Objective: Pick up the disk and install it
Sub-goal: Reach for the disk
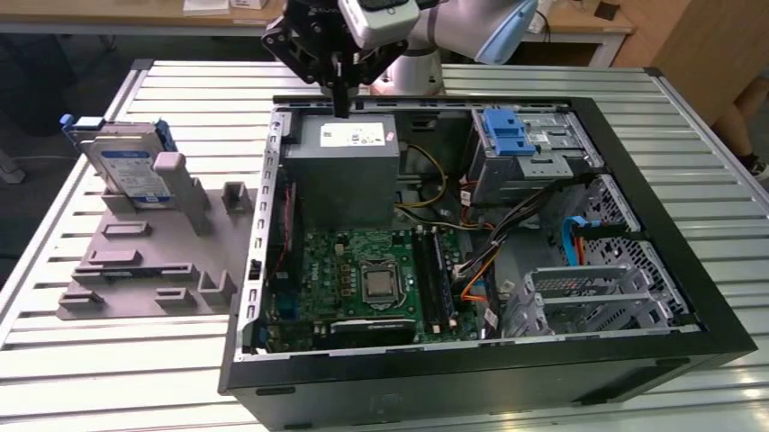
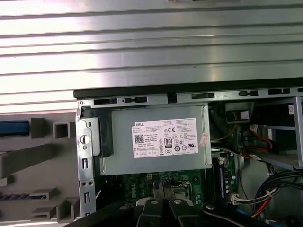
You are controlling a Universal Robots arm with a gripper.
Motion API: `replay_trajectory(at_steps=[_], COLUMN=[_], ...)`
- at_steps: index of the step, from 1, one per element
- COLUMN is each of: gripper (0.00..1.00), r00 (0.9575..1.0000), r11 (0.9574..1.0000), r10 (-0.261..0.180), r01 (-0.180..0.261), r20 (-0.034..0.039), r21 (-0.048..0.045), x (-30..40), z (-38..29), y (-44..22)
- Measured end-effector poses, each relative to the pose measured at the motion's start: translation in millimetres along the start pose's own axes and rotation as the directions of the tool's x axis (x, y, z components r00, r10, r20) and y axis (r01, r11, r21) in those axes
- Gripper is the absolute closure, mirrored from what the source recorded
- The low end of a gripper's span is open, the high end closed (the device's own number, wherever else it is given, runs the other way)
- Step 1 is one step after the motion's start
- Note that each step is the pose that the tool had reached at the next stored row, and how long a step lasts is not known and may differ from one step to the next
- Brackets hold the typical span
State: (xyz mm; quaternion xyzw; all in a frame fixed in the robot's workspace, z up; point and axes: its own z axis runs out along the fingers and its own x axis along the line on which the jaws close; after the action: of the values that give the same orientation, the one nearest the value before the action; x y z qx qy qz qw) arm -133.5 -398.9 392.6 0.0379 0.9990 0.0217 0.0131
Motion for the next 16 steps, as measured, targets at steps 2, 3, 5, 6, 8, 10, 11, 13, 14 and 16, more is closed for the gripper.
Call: replay_trajectory(at_steps=[2, 3, 5, 6, 8, 10, 11, 13, 14, 16], gripper=[0.89, 0.89, 0.89, 0.89, 0.89, 0.89, 0.89, 0.89, 0.89, 0.89], r00=[1.0000, 1.0000, 1.0000, 1.0000, 1.0000, 1.0000, 1.0000, 1.0000, 1.0000, 1.0000], r11=[1.0000, 1.0000, 1.0000, 1.0000, 1.0000, 1.0000, 1.0000, 1.0000, 1.0000, 1.0000], r10=[0.000, 0.000, 0.000, 0.000, 0.000, 0.000, 0.000, 0.000, 0.000, 0.000], r01=[0.000, 0.000, 0.000, 0.000, 0.000, 0.000, 0.000, 0.000, 0.000, 0.000], r20=[0.0000, 0.0000, 0.0000, 0.0000, 0.0000, 0.0000, 0.0000, -0.0001, 0.0000, 0.0000], r21=[0.0000, 0.0000, 0.0000, -0.0001, 0.0000, 0.0000, 0.0000, 0.0001, 0.0000, 0.0000], x=[0.6, 0.9, 1.7, 2.1, 3.2, 4.2, 4.8, 5.9, 6.6, 7.9], z=[0.0, 0.0, 0.1, 0.1, 0.1, 0.2, 0.2, 0.2, 0.2, 0.3], y=[0.0, -0.1, -0.1, -0.2, -0.2, -0.3, -0.3, -0.3, -0.4, -0.5])
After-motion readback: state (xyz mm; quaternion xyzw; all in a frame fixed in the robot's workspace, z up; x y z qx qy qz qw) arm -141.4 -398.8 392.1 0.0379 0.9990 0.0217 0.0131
